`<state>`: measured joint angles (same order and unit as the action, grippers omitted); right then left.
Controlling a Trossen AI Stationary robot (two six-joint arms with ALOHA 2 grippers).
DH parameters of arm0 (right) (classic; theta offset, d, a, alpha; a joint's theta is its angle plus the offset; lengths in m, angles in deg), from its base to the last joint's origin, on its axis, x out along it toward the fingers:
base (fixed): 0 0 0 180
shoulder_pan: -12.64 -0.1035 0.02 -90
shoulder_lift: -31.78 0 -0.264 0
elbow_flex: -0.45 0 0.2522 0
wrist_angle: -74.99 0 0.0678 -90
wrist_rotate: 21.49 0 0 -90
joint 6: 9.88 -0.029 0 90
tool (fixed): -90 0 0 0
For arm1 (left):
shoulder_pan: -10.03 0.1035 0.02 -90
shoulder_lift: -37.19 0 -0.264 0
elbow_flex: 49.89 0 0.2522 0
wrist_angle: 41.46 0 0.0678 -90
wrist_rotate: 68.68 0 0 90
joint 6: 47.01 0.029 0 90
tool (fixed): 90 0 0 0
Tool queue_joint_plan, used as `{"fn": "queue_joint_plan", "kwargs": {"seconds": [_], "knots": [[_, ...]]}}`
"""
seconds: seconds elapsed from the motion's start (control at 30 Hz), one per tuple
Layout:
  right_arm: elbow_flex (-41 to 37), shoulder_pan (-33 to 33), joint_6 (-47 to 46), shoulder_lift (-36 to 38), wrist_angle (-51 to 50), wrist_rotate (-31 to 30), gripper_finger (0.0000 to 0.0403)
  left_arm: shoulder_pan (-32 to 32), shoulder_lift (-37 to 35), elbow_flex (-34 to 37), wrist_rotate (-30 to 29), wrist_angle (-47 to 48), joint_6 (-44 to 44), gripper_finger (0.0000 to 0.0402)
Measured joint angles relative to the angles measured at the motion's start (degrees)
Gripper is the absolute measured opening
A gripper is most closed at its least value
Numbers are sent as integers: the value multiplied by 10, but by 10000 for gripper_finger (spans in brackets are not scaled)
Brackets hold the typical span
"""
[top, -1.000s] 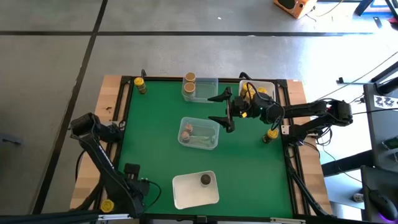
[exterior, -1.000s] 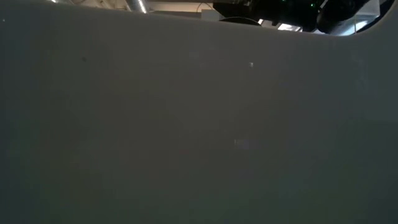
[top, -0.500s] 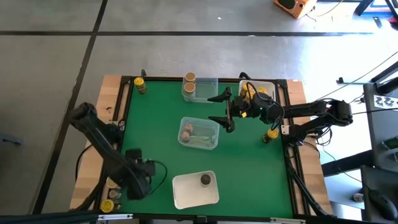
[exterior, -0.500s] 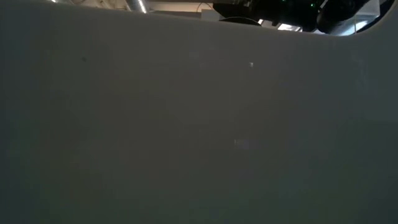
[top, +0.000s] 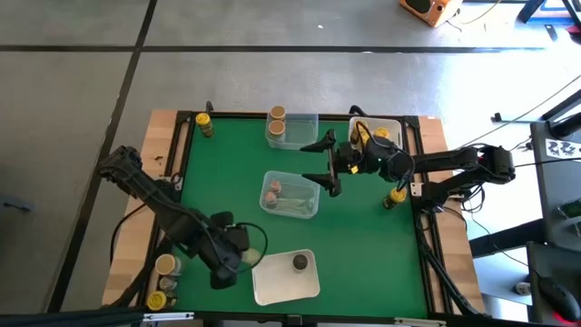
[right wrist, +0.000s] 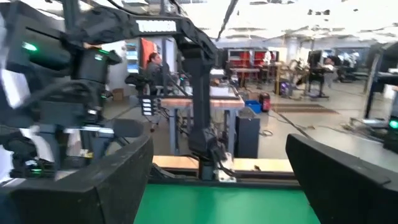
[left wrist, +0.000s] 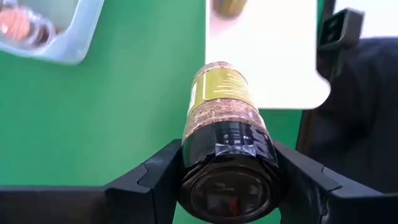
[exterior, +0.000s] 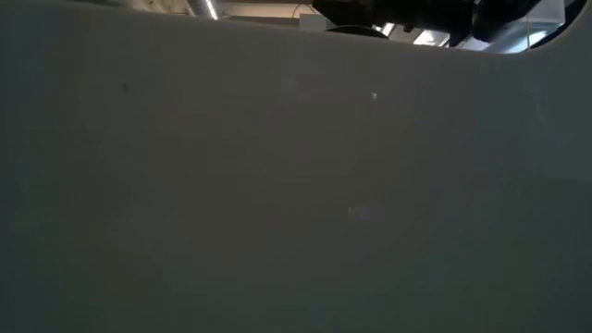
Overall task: Sort spices by type
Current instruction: Put the black seasoning bottle into the bottom white bin
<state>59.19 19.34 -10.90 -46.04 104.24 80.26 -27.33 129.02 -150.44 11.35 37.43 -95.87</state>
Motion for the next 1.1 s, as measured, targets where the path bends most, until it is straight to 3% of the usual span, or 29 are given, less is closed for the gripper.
{"fn": "queue_joint_plan", "kwargs": {"seconds": [0.37,0.53,0.8,1.1], "knots": [[3,0,0,0,-14,-17,364,18,7,20,-29,-120,51,200],[3,0,0,0,-23,-21,364,48,49,20,7,-163,91,200],[3,1,0,0,-35,-42,364,92,98,-6,62,-161,149,200],[3,1,0,0,-43,-58,364,101,138,-27,64,-160,181,200]]}}
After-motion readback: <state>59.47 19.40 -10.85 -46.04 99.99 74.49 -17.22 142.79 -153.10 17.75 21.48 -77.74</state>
